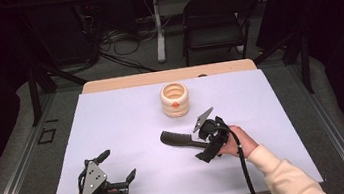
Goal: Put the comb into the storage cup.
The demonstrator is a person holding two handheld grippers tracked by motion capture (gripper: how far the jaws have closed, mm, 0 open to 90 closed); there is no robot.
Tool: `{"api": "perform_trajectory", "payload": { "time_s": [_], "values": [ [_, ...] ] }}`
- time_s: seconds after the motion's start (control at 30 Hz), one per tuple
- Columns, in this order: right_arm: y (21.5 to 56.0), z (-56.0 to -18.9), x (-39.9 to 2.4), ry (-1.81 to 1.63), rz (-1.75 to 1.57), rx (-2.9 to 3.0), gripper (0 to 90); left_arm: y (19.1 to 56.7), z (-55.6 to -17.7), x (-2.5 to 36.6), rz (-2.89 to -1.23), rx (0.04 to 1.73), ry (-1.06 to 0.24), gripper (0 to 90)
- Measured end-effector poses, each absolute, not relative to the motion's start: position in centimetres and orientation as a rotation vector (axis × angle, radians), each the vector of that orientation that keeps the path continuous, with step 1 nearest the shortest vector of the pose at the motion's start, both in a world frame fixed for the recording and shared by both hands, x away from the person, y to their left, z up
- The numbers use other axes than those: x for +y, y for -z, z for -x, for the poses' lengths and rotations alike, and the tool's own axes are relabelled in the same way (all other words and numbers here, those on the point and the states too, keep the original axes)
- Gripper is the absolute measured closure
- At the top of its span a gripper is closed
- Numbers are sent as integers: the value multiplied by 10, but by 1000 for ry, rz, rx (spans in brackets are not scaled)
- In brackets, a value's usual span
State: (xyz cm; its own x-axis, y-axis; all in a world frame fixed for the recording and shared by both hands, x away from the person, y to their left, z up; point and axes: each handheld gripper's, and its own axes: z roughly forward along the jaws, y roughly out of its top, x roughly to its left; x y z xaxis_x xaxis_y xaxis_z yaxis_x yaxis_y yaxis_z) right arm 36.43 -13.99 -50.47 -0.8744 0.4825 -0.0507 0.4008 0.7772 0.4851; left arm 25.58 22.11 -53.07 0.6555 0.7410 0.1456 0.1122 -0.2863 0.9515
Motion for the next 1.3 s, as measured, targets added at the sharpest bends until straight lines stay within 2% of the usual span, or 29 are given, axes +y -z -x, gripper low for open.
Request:
{"api": "perform_trajectory", "payload": {
  "time_s": [0.17,0.3,0.43,0.57,0.77,1.0,1.3],
  "values": [
    [504,-368,-135,-665,-680,2803,42,531,-256,221,-1779,688,-718,0],
    [503,-370,-131,-637,-647,2812,153,531,-256,221,-1782,687,-712,0],
    [503,-371,-127,-610,-613,2821,217,531,-256,221,-1783,686,-713,0],
    [505,-373,-122,-560,-583,2832,362,531,-256,221,-1783,686,-713,0],
    [506,-378,-116,-512,-549,2850,494,531,-256,222,-1781,686,-717,0],
    [508,-385,-108,-421,-531,2886,595,531,-256,221,-1781,686,-717,0],
    [518,-392,-99,-342,-511,2909,641,531,-256,221,-1784,683,-717,0]
  ]
}}
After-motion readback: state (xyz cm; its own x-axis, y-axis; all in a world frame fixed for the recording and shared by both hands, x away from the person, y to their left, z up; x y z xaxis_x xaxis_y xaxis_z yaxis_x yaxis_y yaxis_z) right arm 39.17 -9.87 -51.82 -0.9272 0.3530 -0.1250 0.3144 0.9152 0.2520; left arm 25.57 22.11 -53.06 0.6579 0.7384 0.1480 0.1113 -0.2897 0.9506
